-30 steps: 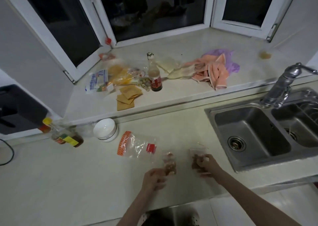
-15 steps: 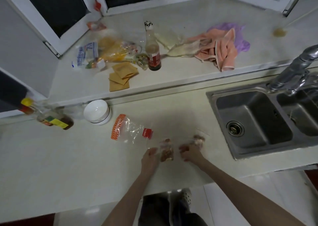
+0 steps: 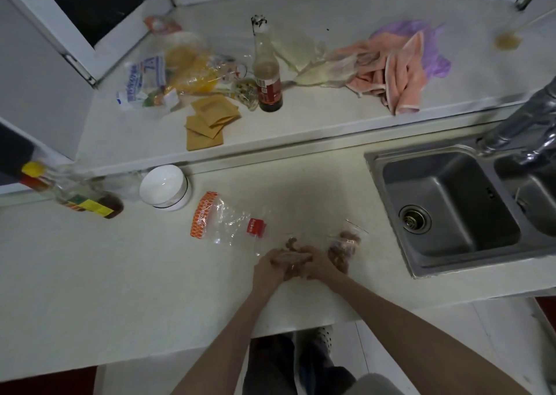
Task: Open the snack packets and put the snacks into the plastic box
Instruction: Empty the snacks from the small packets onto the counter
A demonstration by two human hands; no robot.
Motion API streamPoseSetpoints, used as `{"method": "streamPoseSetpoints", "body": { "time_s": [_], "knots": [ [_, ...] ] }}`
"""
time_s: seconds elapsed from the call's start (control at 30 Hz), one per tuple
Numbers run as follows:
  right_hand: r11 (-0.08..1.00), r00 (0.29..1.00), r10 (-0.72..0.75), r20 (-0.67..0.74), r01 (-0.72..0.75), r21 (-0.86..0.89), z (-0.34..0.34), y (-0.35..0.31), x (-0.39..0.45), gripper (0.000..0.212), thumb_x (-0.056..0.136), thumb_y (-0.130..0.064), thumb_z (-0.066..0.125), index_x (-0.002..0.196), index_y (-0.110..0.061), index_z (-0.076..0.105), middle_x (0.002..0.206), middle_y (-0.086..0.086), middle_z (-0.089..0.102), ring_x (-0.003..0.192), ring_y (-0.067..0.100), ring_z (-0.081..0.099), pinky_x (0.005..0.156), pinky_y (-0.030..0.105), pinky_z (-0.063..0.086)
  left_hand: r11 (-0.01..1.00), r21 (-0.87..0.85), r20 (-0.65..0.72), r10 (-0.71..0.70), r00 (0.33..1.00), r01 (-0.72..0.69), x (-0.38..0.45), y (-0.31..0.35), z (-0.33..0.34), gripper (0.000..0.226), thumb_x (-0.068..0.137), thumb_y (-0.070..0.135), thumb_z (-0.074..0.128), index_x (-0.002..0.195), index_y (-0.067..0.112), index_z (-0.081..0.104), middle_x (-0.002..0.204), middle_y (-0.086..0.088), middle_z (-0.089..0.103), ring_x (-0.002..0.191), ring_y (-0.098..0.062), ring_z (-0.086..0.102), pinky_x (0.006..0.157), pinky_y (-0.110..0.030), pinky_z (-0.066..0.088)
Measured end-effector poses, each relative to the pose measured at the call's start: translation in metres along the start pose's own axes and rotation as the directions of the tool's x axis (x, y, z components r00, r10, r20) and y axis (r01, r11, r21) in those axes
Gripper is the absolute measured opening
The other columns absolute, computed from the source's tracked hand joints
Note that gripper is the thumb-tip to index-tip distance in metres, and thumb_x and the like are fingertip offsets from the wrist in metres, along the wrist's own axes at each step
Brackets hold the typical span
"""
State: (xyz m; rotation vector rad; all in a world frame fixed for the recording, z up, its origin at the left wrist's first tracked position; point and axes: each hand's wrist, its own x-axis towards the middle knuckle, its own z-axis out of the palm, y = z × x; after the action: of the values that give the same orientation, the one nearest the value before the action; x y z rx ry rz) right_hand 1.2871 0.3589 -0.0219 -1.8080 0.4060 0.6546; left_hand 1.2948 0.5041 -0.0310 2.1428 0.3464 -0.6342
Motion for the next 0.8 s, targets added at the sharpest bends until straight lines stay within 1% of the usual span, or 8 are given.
{"method": "streamPoseSetpoints", "body": {
  "time_s": [0.1,0.23,0.37,0.43,0.5,0.57,0.63,0.8],
  "knots": [
    [0.983,0.995,-0.093,-0.035,0.086,-0.164,-0.004,0.002,0.002,0.012,0.078,0.004,0.062,0.085,-0.005,0.065,0.075,0.011,0.061,0.065,0.009,0.054,0.055,0.008,0.037,0.992,0.084,-0.022,0.099,0.995,-0.097,0.001,0.002,-0.003,0.023,0.078,0.022,0.074,0.101,0.025,0.076,0.088,0.006,0.076,0.073,-0.003,0.068,0.057,-0.002,0.044],
    [0.949,0.943,-0.255,-0.212,0.202,-0.243,-0.016,-0.004,0.002,0.007,0.076,0.003,0.062,0.075,0.007,0.067,0.074,0.019,0.067,0.072,0.029,0.061,0.067,0.030,0.039,0.950,0.162,-0.099,0.283,0.954,-0.266,-0.006,0.020,-0.015,0.017,0.074,0.031,0.073,0.090,0.038,0.074,0.077,0.021,0.071,0.072,0.011,0.061,0.057,0.000,0.038],
    [0.906,0.871,-0.379,-0.314,0.278,-0.320,-0.041,-0.042,-0.004,0.008,0.076,-0.003,0.070,0.081,0.002,0.072,0.088,0.018,0.068,0.086,0.031,0.061,0.077,0.026,0.037,0.895,0.252,-0.151,0.412,0.899,-0.368,-0.012,0.054,-0.037,0.019,0.077,0.032,0.067,0.091,0.044,0.067,0.080,0.029,0.066,0.075,0.009,0.060,0.065,-0.016,0.048],
    [0.897,0.835,-0.424,-0.352,0.334,-0.288,-0.058,-0.069,-0.014,0.009,0.078,-0.009,0.073,0.084,-0.002,0.073,0.089,0.013,0.070,0.083,0.027,0.062,0.078,0.026,0.042,0.851,0.287,-0.187,0.501,0.845,-0.441,-0.016,0.079,-0.054,0.009,0.080,0.035,0.061,0.085,0.042,0.064,0.078,0.022,0.068,0.071,0.003,0.060,0.065,-0.024,0.050],
    [0.872,0.775,-0.489,-0.401,0.418,-0.255,-0.074,-0.098,-0.030,0.006,0.080,-0.012,0.073,0.084,-0.008,0.073,0.087,0.008,0.071,0.077,0.019,0.064,0.074,0.021,0.048,0.819,0.231,-0.239,0.571,0.785,-0.525,-0.023,0.107,-0.073,0.006,0.084,0.032,0.064,0.081,0.035,0.068,0.077,0.014,0.069,0.073,-0.004,0.062,0.068,-0.029,0.051],
    [0.806,0.670,-0.588,-0.454,0.531,-0.259,-0.088,-0.129,-0.048,0.003,0.081,-0.010,0.072,0.084,-0.011,0.073,0.086,0.004,0.071,0.072,0.011,0.062,0.067,0.012,0.047,0.772,0.172,-0.336,0.629,0.701,-0.611,-0.032,0.136,-0.091,0.004,0.083,0.028,0.070,0.081,0.031,0.070,0.077,0.014,0.069,0.073,-0.002,0.061,0.069,-0.025,0.049],
    [0.737,0.563,-0.651,-0.509,0.629,-0.247,-0.099,-0.161,-0.068,0.008,0.081,-0.007,0.071,0.082,-0.015,0.072,0.082,0.000,0.070,0.072,0.006,0.061,0.066,0.012,0.047,0.714,0.110,-0.405,0.668,0.624,-0.692,-0.046,0.165,-0.108,0.003,0.082,0.030,0.070,0.081,0.027,0.071,0.078,0.013,0.070,0.075,-0.004,0.064,0.067,-0.026,0.049],
    [0.608,0.424,-0.724,-0.544,0.766,-0.212,-0.118,-0.222,-0.105,0.015,0.082,-0.006,0.069,0.080,-0.022,0.068,0.080,-0.008,0.066,0.075,-0.001,0.061,0.069,0.006,0.042,0.589,0.043,-0.524,0.701,0.484,-0.807,-0.078,0.221,-0.147,0.003,0.079,0.039,0.067,0.078,0.042,0.066,0.083,0.020,0.067,0.084,-0.004,0.063,0.070,-0.017,0.046]
  ]
}}
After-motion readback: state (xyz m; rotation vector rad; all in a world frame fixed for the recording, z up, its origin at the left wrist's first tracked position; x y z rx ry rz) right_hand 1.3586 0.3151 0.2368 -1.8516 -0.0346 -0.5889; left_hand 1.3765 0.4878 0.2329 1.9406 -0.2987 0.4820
